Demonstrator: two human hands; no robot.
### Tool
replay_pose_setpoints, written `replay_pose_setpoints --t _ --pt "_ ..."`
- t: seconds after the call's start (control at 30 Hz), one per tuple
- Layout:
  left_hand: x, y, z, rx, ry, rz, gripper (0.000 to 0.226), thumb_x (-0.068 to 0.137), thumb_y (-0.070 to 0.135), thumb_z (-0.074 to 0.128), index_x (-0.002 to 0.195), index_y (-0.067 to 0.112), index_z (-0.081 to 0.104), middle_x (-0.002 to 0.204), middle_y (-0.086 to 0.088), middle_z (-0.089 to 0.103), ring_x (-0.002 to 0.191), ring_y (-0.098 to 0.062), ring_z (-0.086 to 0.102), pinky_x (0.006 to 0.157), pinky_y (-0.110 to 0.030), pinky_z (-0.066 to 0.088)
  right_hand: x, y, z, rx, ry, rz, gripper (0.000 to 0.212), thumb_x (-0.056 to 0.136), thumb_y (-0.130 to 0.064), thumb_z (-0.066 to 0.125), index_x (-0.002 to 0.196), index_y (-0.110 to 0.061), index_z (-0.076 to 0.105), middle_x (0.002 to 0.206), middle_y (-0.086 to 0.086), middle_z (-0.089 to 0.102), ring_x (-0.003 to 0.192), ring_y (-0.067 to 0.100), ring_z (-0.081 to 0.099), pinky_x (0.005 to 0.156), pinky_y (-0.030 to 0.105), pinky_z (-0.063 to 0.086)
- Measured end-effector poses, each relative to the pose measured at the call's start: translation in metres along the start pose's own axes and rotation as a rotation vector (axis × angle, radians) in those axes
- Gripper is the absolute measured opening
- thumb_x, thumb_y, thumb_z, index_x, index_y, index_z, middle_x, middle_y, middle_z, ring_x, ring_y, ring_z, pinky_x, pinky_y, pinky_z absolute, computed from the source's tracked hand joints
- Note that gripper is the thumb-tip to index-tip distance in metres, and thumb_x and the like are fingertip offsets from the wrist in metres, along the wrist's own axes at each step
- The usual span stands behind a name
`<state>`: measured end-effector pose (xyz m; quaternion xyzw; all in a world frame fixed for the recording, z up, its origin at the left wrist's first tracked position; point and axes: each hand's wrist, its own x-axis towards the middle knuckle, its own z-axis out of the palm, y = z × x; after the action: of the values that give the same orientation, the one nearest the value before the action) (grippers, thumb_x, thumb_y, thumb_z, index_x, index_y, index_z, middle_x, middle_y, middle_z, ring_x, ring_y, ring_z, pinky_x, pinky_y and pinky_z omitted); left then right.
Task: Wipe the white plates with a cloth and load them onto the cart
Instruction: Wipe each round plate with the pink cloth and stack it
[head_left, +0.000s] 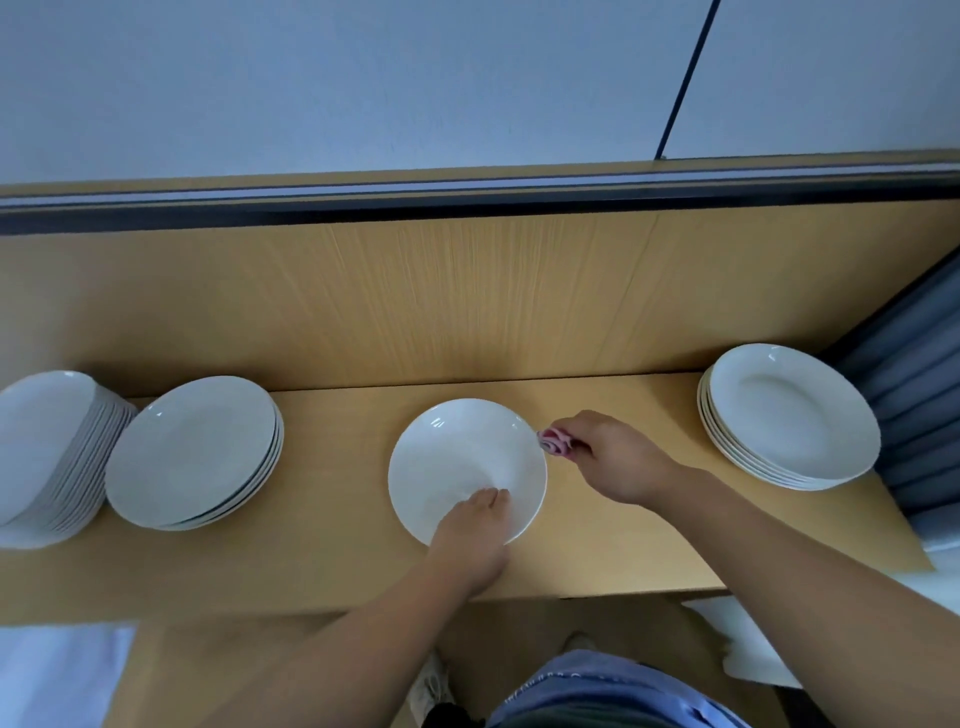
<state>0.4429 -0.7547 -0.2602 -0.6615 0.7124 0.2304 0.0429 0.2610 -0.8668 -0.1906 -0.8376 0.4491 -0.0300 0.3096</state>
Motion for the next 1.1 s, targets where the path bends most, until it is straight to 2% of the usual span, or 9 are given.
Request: replay_pose_setpoints --t 0.07,0.2,0.33,0.4,0.47,0.53,0.67,0.87,1.1 --pt "0.002 0.004 0.000 -0.005 -0.013 -0.024 0.043 0.093 0.010 0.042 0.136 0.012 0.040 0.139 -0.007 0.044 0.116 -0.026 0.051 0.097 -0.038 0.043 0.002 0.006 -0.002 -0.010 -0.010 -0.030 0.015 0.093 -0.011 0.048 0.093 -0.021 0.059 0.090 -0.002 0.055 0.088 0.021 0.052 0.080 0.040 0.047" --pt "0.003 0.011 -0.008 0.097 -0.065 -0.032 0.046 0.096 -0.001 0.039 0.142 0.005 0.041 0.148 -0.008 0.034 0.133 -0.024 0.039 0.112 -0.038 0.031 0.009 0.012 -0.010 -0.006 -0.041 -0.082 0.016 0.094 -0.012 0.048 0.098 -0.020 0.061 0.095 0.000 0.057 0.090 0.021 0.053 0.082 0.040 0.047" --pt "0.002 0.019 -0.022 0.075 -0.051 -0.084 0.050 0.092 -0.005 0.044 0.140 0.006 0.042 0.145 -0.009 0.041 0.127 -0.027 0.048 0.108 -0.036 0.036 0.016 0.011 -0.022 0.001 -0.017 -0.148 0.014 0.093 -0.010 0.048 0.094 -0.018 0.059 0.091 0.000 0.057 0.087 0.021 0.053 0.081 0.041 0.048" --pt "0.001 0.022 -0.035 0.085 -0.030 -0.126 0.046 0.090 -0.006 0.045 0.135 0.007 0.047 0.134 -0.011 0.053 0.116 -0.029 0.056 0.099 -0.037 0.045 0.019 0.010 -0.027 0.012 0.005 -0.173 0.015 0.093 -0.009 0.047 0.091 -0.020 0.058 0.088 -0.002 0.057 0.087 0.018 0.052 0.080 0.041 0.048" --pt "0.000 0.026 -0.055 0.147 0.008 -0.161 0.043 0.087 -0.007 0.045 0.127 0.007 0.049 0.119 -0.011 0.059 0.102 -0.030 0.061 0.080 -0.037 0.049 0.020 0.010 -0.033 0.027 0.033 -0.195 0.017 0.093 -0.010 0.047 0.093 -0.022 0.058 0.087 -0.004 0.056 0.085 0.016 0.053 0.078 0.040 0.048" --pt "0.000 0.027 -0.076 0.204 0.038 -0.200 0.041 0.085 -0.008 0.044 0.123 0.008 0.046 0.110 -0.010 0.059 0.092 -0.030 0.062 0.065 -0.035 0.042 0.020 0.009 -0.040 0.042 0.070 -0.210 0.022 0.095 -0.009 0.048 0.104 -0.023 0.062 0.091 -0.005 0.055 0.086 0.017 0.054 0.077 0.037 0.047" --pt "0.002 0.025 -0.111 0.280 0.137 -0.239 0.022 0.097 0.008 0.041 0.119 0.007 0.043 0.100 -0.008 0.062 0.078 -0.026 0.061 0.057 -0.034 0.035 0.022 0.005 -0.055 0.064 0.129 -0.239 0.025 0.095 -0.010 0.049 0.111 -0.023 0.064 0.095 -0.003 0.057 0.089 0.015 0.055 0.079 0.038 0.049" --pt "0.008 0.029 -0.148 0.009 0.270 -0.264 0.020 0.103 0.031 0.036 0.092 0.014 0.039 0.073 0.001 0.047 0.066 -0.019 0.047 0.054 -0.032 0.029 0.024 -0.001 -0.078 0.108 0.224 -0.266 0.031 0.095 -0.005 0.047 0.115 -0.021 0.064 0.098 -0.004 0.056 0.092 0.015 0.055 0.082 0.036 0.048" --pt "0.015 0.029 -0.148 -0.348 0.323 -0.325 0.027 0.102 0.033 0.038 0.102 0.009 0.051 0.084 -0.005 0.058 0.075 -0.021 0.054 0.065 -0.035 0.041 0.028 -0.006 -0.083 0.113 0.219 -0.274 0.034 0.095 -0.005 0.047 0.121 -0.021 0.062 0.103 -0.002 0.057 0.096 0.017 0.054 0.085 0.039 0.048"
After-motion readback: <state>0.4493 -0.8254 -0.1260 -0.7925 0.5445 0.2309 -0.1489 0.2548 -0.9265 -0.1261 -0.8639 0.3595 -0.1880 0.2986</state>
